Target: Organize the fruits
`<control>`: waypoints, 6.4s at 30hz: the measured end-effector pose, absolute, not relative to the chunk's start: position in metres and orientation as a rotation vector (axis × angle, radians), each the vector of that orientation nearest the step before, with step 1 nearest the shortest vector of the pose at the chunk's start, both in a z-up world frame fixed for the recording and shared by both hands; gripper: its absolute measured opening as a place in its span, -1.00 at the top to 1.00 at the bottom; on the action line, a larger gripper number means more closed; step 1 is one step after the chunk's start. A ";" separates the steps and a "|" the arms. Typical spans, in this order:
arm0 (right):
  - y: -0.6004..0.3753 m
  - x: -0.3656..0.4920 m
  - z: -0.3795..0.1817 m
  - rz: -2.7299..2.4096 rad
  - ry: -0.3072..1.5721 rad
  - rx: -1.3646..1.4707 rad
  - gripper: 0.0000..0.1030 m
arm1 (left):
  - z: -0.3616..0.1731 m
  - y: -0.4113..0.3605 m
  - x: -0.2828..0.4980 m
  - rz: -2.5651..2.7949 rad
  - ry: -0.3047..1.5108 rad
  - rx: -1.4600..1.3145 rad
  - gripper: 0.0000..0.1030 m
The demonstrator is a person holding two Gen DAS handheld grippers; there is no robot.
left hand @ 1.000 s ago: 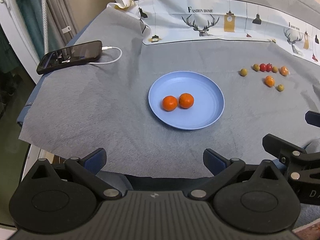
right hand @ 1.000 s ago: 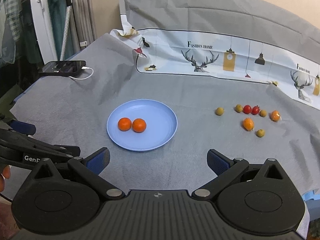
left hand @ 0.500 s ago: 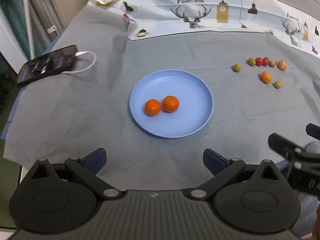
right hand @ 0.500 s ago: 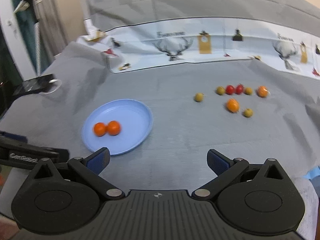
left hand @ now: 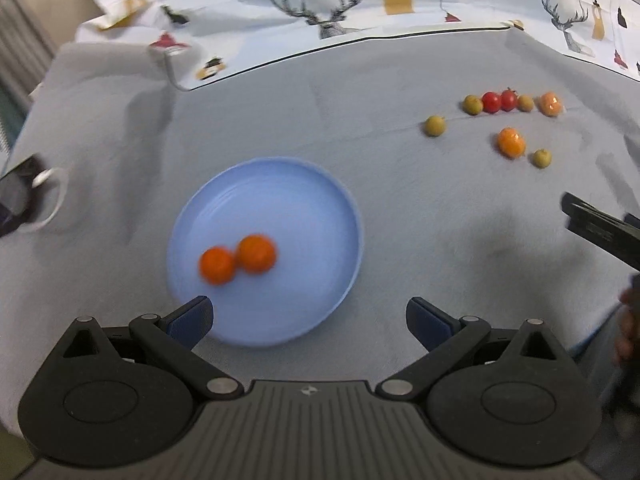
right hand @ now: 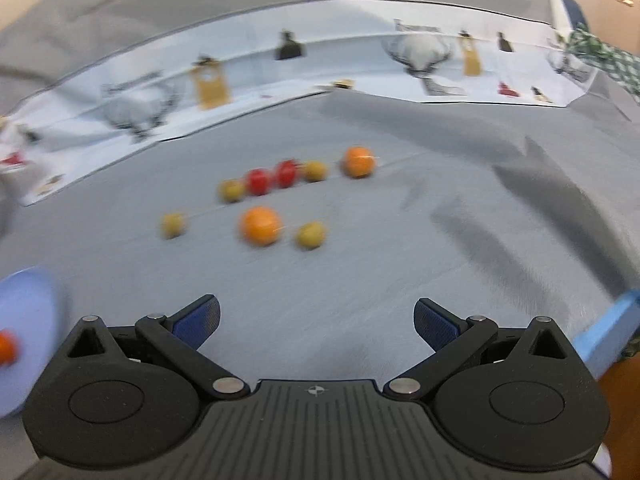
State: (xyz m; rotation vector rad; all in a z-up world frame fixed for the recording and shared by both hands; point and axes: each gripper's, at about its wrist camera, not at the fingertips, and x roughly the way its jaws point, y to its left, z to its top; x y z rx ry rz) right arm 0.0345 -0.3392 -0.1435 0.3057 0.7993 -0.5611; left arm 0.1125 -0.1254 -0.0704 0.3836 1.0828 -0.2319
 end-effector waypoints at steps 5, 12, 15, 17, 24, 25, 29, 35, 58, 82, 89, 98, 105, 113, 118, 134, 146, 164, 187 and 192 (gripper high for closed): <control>-0.375 0.081 -0.188 -0.529 0.822 0.260 -0.99 | -0.082 -0.165 0.141 -0.225 1.078 0.434 -0.99; -0.390 0.100 -0.204 -0.449 0.785 0.169 0.18 | -0.104 -0.229 0.181 -0.260 1.054 0.458 -0.99; -0.401 0.097 -0.204 -0.533 0.788 0.145 0.47 | -0.115 -0.265 0.195 -0.322 1.044 0.435 -0.99; -0.422 0.093 -0.204 -0.656 0.783 0.184 0.47 | -0.121 -0.290 0.204 -0.381 1.035 0.396 -0.99; -0.457 0.081 -0.210 -0.831 0.760 0.307 0.47 | -0.159 -0.368 0.224 -0.557 1.100 0.319 -0.99; -0.457 0.082 -0.210 -0.833 0.761 0.304 0.46 | -0.165 -0.377 0.226 -0.563 1.115 0.315 -0.99; -0.457 0.084 -0.212 -0.838 0.755 0.303 0.46 | -0.192 -0.391 0.235 -0.574 1.183 0.308 0.05; -0.457 0.080 -0.209 -0.828 0.727 0.332 0.47 | -0.174 -0.381 0.221 -0.596 1.125 0.329 0.20; -0.238 -0.050 -0.005 -0.062 0.657 0.406 0.46 | 0.006 -0.032 0.023 -0.289 0.956 0.210 0.20; -0.130 -0.086 0.045 0.000 0.664 0.095 0.46 | 0.031 0.061 -0.041 -0.301 0.799 0.003 0.20; -0.127 -0.082 0.043 0.002 0.679 0.087 0.46 | 0.027 0.063 -0.037 -0.298 0.812 -0.010 0.20; -0.127 -0.072 0.037 0.005 0.709 0.090 0.46 | 0.021 0.063 -0.027 -0.293 0.831 -0.005 0.20; -0.130 -0.062 0.031 0.002 0.728 0.090 0.46 | 0.018 0.061 -0.013 -0.278 0.834 0.011 0.20; -0.128 -0.040 0.021 0.007 0.753 0.092 0.46 | 0.015 0.055 0.015 -0.283 0.831 0.025 0.20; -0.129 -0.015 0.008 0.014 0.773 0.101 0.46 | 0.008 0.045 0.040 -0.302 0.852 0.033 0.20; -0.127 0.085 -0.057 0.064 0.852 0.103 0.46 | -0.053 0.010 0.146 -0.316 0.972 0.100 0.20; -0.116 0.133 -0.111 0.119 0.940 0.064 0.46 | -0.107 -0.012 0.196 -0.316 1.052 0.187 0.19; -0.123 0.027 -0.043 0.060 0.940 0.116 -0.91 | -0.053 0.025 0.074 -0.190 0.969 0.128 -0.99; -0.115 -0.082 0.037 0.027 0.648 0.036 -0.99 | 0.013 0.035 -0.038 -0.192 0.768 0.091 -0.99; -0.114 -0.086 0.038 0.032 0.639 0.039 -0.99 | 0.016 0.037 -0.043 -0.187 0.761 0.083 -0.99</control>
